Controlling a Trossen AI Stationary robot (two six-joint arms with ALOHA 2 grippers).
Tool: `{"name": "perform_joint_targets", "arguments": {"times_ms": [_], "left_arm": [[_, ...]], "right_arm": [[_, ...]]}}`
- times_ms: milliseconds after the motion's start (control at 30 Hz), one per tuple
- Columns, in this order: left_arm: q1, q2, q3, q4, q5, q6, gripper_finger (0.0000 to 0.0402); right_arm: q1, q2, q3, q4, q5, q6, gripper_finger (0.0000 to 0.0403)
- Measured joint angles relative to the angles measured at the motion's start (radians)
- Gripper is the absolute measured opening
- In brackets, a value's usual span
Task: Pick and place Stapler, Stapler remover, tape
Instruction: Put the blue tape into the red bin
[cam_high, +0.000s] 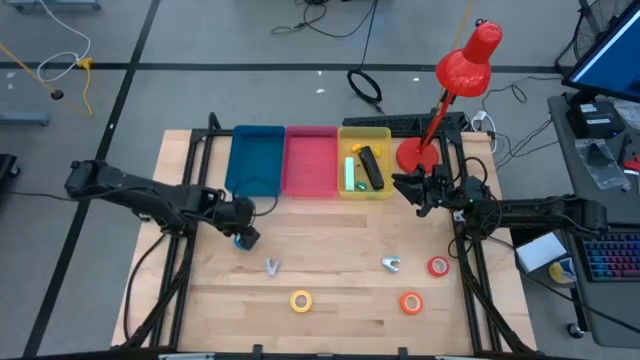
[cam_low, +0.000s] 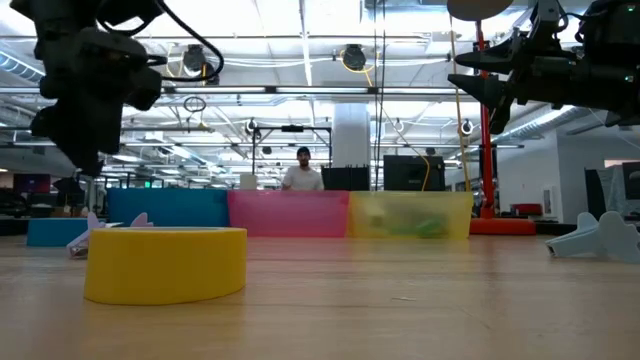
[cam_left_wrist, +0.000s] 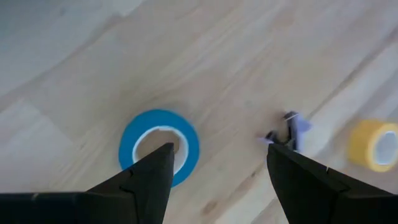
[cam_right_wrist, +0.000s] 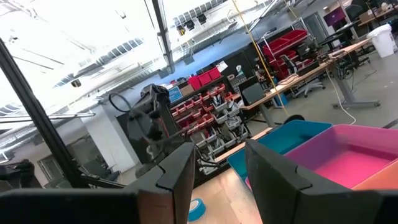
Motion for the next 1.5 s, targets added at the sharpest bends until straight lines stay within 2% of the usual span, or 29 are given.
{"name": "perform_joint_targets", "arguments": {"times_ms": [200,400,600,700,767,867,1067,1200,1367,1500], "left_arm": [[-0.042,0.129,0.0,0.002,-0.013,-0.051,0.0257],[-0.072,0.247,0.0,0.01,0.046,-0.062,0.0257],[-0.099,0.335,0.006,0.03,0.051,-0.061,0.0257],[-0.112,0.363,0.007,0.026,0.053,-0.05,0.0245],[-0.119,0.373,0.007,0.021,0.043,-0.044,0.0223],[-0.123,0.374,0.005,0.015,0.02,-0.038,0.0172],[-0.123,0.376,0.003,0.016,-0.003,-0.04,0.004],[-0.124,0.35,0.0,0.016,-0.003,-0.052,0.0032],[-0.106,0.264,0.018,0.012,0.019,-0.083,0.0041],[-0.072,0.157,0.042,0.109,-0.008,-0.048,0.0035]], "right_arm": [[0.0,0.0,0.0,0.0,0.0,0.003,0.0132],[0.0,0.0,0.0,0.0,0.002,0.025,0.0132],[0.0,0.0,0.0,0.0,0.002,0.026,0.0132],[0.0,0.0,0.0,0.0,0.003,0.026,0.0132],[0.0,0.0,0.0,0.0,0.003,0.026,0.0132],[0.0,0.0,0.0,0.0,0.004,0.026,0.0132],[0.0,0.0,0.0,0.001,0.004,0.026,0.0132],[0.0,0.0,0.0,0.003,0.004,0.026,0.0132],[0.0,0.0,0.005,0.007,0.002,0.039,0.0132],[0.0,0.002,0.027,-0.001,0.0,0.033,0.0132]]}}
